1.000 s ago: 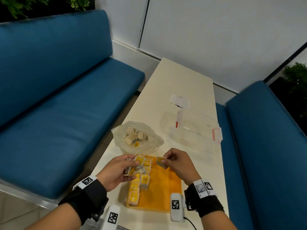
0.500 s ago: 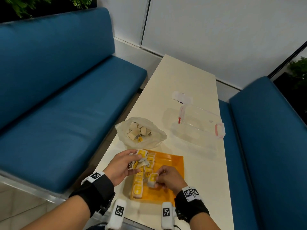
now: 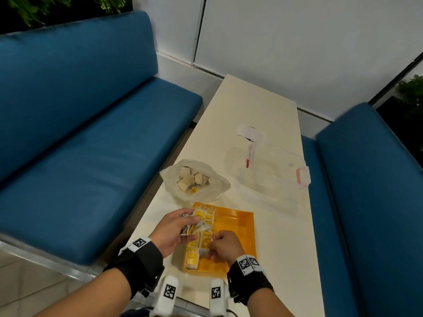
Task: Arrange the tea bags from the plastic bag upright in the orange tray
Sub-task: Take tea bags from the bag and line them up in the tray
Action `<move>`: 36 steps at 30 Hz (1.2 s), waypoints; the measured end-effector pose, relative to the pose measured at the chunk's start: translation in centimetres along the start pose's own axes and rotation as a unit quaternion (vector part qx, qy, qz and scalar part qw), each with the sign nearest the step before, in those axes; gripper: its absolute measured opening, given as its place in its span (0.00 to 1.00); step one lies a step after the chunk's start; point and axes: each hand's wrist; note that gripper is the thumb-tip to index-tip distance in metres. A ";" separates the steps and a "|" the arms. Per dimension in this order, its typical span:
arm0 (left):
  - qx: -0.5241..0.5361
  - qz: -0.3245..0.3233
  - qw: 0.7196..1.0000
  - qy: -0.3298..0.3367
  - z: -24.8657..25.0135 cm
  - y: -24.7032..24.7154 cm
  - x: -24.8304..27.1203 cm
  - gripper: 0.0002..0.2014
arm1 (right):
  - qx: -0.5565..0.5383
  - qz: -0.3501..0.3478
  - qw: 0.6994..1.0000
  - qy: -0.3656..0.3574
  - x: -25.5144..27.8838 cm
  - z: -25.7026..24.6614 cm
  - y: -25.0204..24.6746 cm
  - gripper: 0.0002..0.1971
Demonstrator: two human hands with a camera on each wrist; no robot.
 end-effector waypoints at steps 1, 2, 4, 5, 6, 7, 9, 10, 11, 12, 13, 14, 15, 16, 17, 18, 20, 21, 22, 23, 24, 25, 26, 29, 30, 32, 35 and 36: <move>0.000 0.000 1.000 0.000 0.0 0.0 0.0 0.20 | -0.007 0.006 1.000 0.001 0.0 0.0 0.2 0.11; 0.001 -0.001 1.000 0.000 -0.1 -0.1 -0.1 0.20 | -0.014 0.011 1.000 0.001 0.1 -0.1 0.4 0.11; 0.001 -0.003 1.000 0.000 -0.1 -0.1 0.0 0.19 | -0.023 0.020 1.000 0.003 0.1 -0.2 0.6 0.10; -0.001 -0.006 1.000 0.000 -0.1 -0.1 0.0 0.18 | -0.023 0.024 0.999 0.004 0.2 -0.3 0.6 0.10; -0.002 -0.007 1.000 0.000 -0.1 0.0 0.0 0.18 | -0.022 0.027 0.999 0.002 0.2 -0.3 0.7 0.10; -0.002 -0.007 1.000 0.000 -0.1 0.0 0.1 0.17 | -0.021 0.029 0.999 0.001 0.2 -0.3 0.8 0.10; -0.003 -0.006 1.000 0.000 -0.1 0.1 0.1 0.18 | -0.017 0.034 0.999 -0.001 -0.1 -0.4 1.1 0.10; -0.003 -0.005 1.000 0.000 -0.1 0.1 0.1 0.18 | -0.015 0.037 0.999 -0.003 -0.1 -0.4 1.2 0.10; -0.004 -0.003 1.000 -0.001 -0.1 0.1 0.1 0.18 | -0.015 0.041 0.999 -0.003 -0.2 -0.5 1.2 0.10; -0.005 -0.002 1.000 -0.001 -0.1 0.0 0.1 0.19 | -0.015 0.045 0.999 -0.004 -0.2 -0.6 1.3 0.10; -0.006 -0.002 1.000 -0.002 -0.1 0.0 0.1 0.19 | -0.013 0.050 0.999 -0.005 -0.2 -0.7 1.2 0.10; -0.006 -0.002 1.000 -0.002 -0.1 0.0 0.1 0.19 | -0.007 0.053 0.999 -0.007 -0.2 -0.7 1.2 0.10; -0.005 -0.002 1.000 -0.002 -0.1 0.0 0.1 0.19 | 0.001 0.056 0.998 -0.008 0.0 -0.8 1.3 0.10; -0.004 -0.002 1.000 -0.003 0.0 0.0 0.1 0.19 | 0.011 0.061 0.998 -0.010 0.0 -0.8 1.3 0.09; -0.002 -0.004 1.000 -0.003 0.1 0.0 0.2 0.19 | 0.033 0.069 0.997 -0.016 0.1 -0.8 1.3 0.08; -0.001 -0.008 1.000 -0.004 0.2 0.0 0.3 0.19 | 0.066 0.086 0.994 -0.028 0.1 -0.8 1.2 0.07; -0.002 -0.016 1.000 -0.008 0.4 0.1 0.4 0.19 | 0.099 0.138 0.983 -0.065 0.3 -1.0 0.5 0.05; -0.003 -0.020 1.000 -0.010 0.6 0.1 0.5 0.18 | 0.081 0.159 0.979 -0.096 0.5 -1.3 0.0 0.04; -0.006 -0.026 1.000 -0.011 0.8 0.1 0.6 0.17 | 0.048 0.166 0.976 -0.132 0.8 -1.8 -0.6 0.04; -0.012 -0.032 0.999 -0.014 1.0 0.1 0.7 0.16 | 0.009 0.157 0.973 -0.170 1.4 -2.4 -1.2 0.05; -0.021 -0.040 0.999 -0.017 1.1 0.1 0.8 0.16 | -0.023 0.131 0.970 -0.203 2.1 -3.2 -1.8 0.05; -0.032 -0.048 0.998 -0.020 1.3 0.3 0.8 0.16 | -0.040 0.093 0.969 -0.226 2.9 -3.9 -2.3 0.06; -0.041 -0.057 0.997 -0.023 1.4 0.4 0.9 0.17 | -0.041 0.057 0.968 -0.242 3.5 -4.5 -2.7 0.06; -0.063 -0.082 0.994 -0.029 1.7 0.9 0.9 0.18 | 0.000 0.027 0.965 -0.262 4.0 -5.3 -3.2 0.05; -0.068 -0.088 0.993 -0.029 1.7 1.0 0.9 0.19 | 0.011 0.032 0.964 -0.263 4.0 -5.4 -3.2 0.04; -0.078 -0.096 0.992 -0.029 1.8 1.0 0.8 0.21 | 0.020 0.039 0.964 -0.262 3.9 -5.4 -3.2 0.04; -0.088 -0.098 0.991 -0.028 1.7 0.6 0.6 0.22 | -0.001 0.029 0.965 -0.261 4.2 -5.5 -3.4 0.07; -0.089 -0.095 0.991 -0.027 1.7 0.5 0.6 0.21 | -0.006 0.023 0.964 -0.264 4.3 -5.6 -3.5 0.08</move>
Point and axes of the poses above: each hand's wrist, its own x-axis away from the middle knuckle, its own y-axis out of the palm, z = x × y, and after that the axes turned 2 degrees about y, right-handed
